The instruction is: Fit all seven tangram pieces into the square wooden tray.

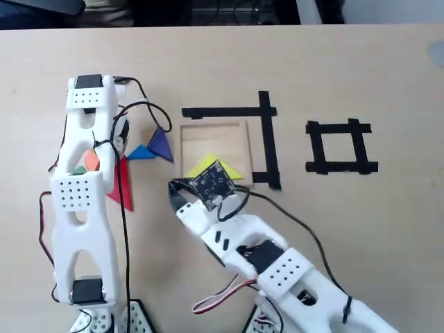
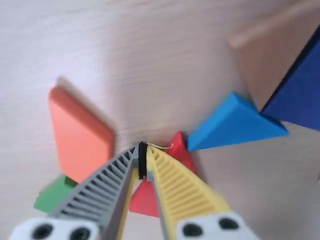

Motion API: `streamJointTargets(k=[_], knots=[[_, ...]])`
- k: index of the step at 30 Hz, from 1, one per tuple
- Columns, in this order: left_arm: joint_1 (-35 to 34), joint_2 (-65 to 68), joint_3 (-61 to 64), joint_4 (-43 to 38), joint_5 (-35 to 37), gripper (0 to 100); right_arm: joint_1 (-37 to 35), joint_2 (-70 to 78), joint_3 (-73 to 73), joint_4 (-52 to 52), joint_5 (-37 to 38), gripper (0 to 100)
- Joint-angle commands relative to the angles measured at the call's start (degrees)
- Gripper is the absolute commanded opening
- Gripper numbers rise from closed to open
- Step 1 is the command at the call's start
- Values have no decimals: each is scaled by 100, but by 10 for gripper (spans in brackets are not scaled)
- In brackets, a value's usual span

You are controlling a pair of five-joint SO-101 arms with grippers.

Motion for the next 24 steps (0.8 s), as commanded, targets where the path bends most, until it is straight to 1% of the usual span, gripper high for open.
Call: streamJointTargets(k=[1, 4, 7, 10, 14, 15, 17, 18, 19, 21, 22, 24], knots=[[145, 44, 207, 62, -229, 29, -88, 1024, -426, -677, 0, 11], [145, 44, 198, 62, -413, 29, -79, 2097, -1007, -870, 26, 11], [101, 0, 136, 62, -422, 29, -79, 2756, -1437, -923, 132, 13], [119, -105, 110, 53, -422, 29, -105, 2809, -1613, -914, 123, 12], [295, -176, 110, 53, -422, 29, -343, 2510, -1613, -949, 79, 11], [312, -176, 110, 53, -422, 29, -404, 2448, -1569, -1046, -44, 11], [347, -176, 110, 44, -422, 29, -422, 2325, -1402, -1354, -668, 11], [338, -176, 110, 44, -422, 29, -404, 2281, -1305, -1556, -1178, 11], [321, -176, 110, 44, -413, 29, -334, 2264, -1191, -1758, -1793, 11], [207, -176, 110, 44, -308, 29, -141, 2237, -1051, -1969, -3358, 11], [136, -185, 110, 44, -281, 29, 0, 2237, -1051, -1881, -4035, 11], [-13, -229, 110, 44, -290, 29, 237, 2255, -1200, -1380, -4967, 11]])
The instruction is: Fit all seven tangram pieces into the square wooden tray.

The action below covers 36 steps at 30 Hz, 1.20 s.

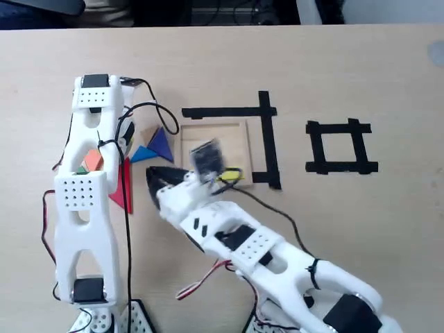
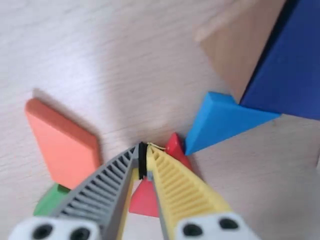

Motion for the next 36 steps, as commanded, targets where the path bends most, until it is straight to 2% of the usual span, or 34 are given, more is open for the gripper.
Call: streamJointTargets(k=[1, 3, 7, 15, 17, 22, 24, 29, 33, 36], knots=[[-268, -105, 66, 18, 53, 29, 448, -163, -295, 703, -2189, 11], [-409, -255, 66, 18, 53, 29, 545, -163, -690, 1380, -2523, 11], [-549, -791, 154, 18, 53, 29, 396, -163, -1411, 2259, -2532, 11], [-514, -2532, 1218, 18, 97, 29, 18, 92, -1596, 2444, -2725, 11], [-558, -3095, 1508, 18, 545, 30, 44, 330, -1727, 2453, -2778, 11], [-426, -4264, 2026, 26, 2752, 30, 44, 813, -1974, 2453, -2796, 11], [-268, -4747, 2044, 26, 3349, 30, 53, 840, -1965, 2453, -2796, 11], [-119, -6057, 2158, 26, 3385, 29, 290, 831, -1947, 2470, -2778, 11], [-303, -7024, 2695, 26, 3516, 29, 404, 831, -1947, 2470, -2769, 11], [-523, -7692, 3547, 26, 4422, 30, 369, 840, -1947, 2470, -2769, 11]])
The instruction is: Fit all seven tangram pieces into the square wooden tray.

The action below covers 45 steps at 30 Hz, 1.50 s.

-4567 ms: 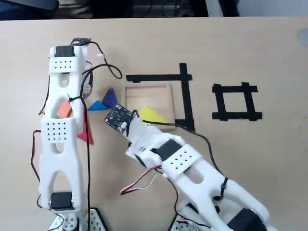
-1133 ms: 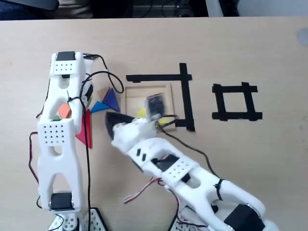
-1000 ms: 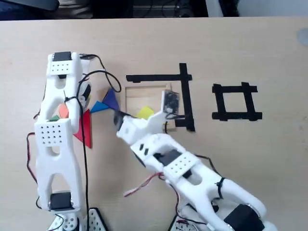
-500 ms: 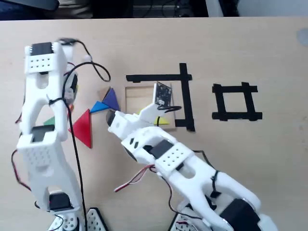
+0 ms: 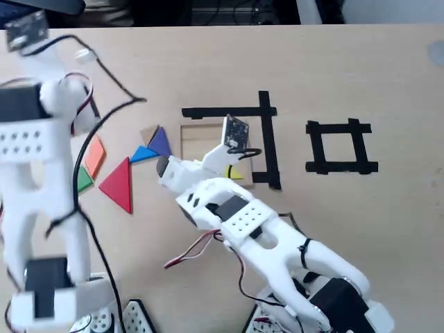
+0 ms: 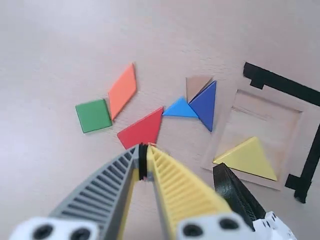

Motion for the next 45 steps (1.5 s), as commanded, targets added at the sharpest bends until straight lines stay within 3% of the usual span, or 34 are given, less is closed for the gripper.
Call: streamJointTargets(k=[1, 3, 14, 21, 24, 33, 42, 45], knots=[[-374, -905, 875, 18, 1231, 30, 62, 4, -295, 18, -35, 11], [-593, -1257, 1253, 0, 1934, 30, 44, 31, -303, 18, -18, 11], [-2202, -1433, 3319, -255, 2048, 30, -62, 48, -338, 9, -9, 11], [-1807, 88, 4409, -1389, 1820, 30, -747, 66, -356, 0, 0, 11], [-1842, 967, 4145, -1749, 2084, 30, -782, 312, -602, 246, 0, 11], [-1525, 2497, 2905, -1776, 2690, 30, -791, 2237, -2369, 1055, -62, 11], [-1042, 3402, 2782, -2514, 3411, 30, -756, 2360, -2431, 1046, -79, 11], [-919, 3622, 2782, -2813, 3719, 30, -765, 2387, -2457, 1037, -448, 11]])
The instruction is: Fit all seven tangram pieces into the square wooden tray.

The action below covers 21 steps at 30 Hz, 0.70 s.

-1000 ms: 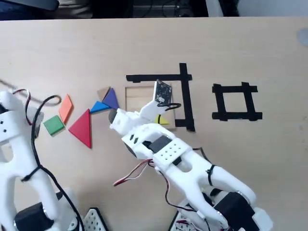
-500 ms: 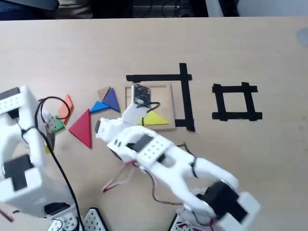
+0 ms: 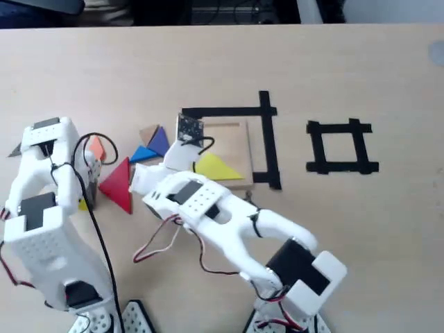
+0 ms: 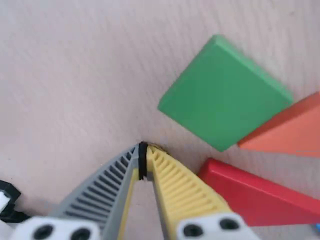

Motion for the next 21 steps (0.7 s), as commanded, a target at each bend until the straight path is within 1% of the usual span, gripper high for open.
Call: streamJointTargets(k=[1, 5, 12, 14, 16, 21], knots=[[198, 158, -207, -369, 404, 30, -53, -22, -356, 9, -378, 11], [312, 229, -435, -360, 774, 31, -18, -13, -418, 44, -475, 11], [470, 229, -576, -615, 826, 31, 378, -13, -418, 62, -712, 11], [453, 237, -620, -818, 1011, 31, 369, 4, -409, 185, -730, 11], [488, 237, -620, -985, 1108, 31, 316, 171, -453, 343, -800, 11], [796, 237, -611, -1020, 1108, 31, 308, 1033, -936, 387, -905, 11]])
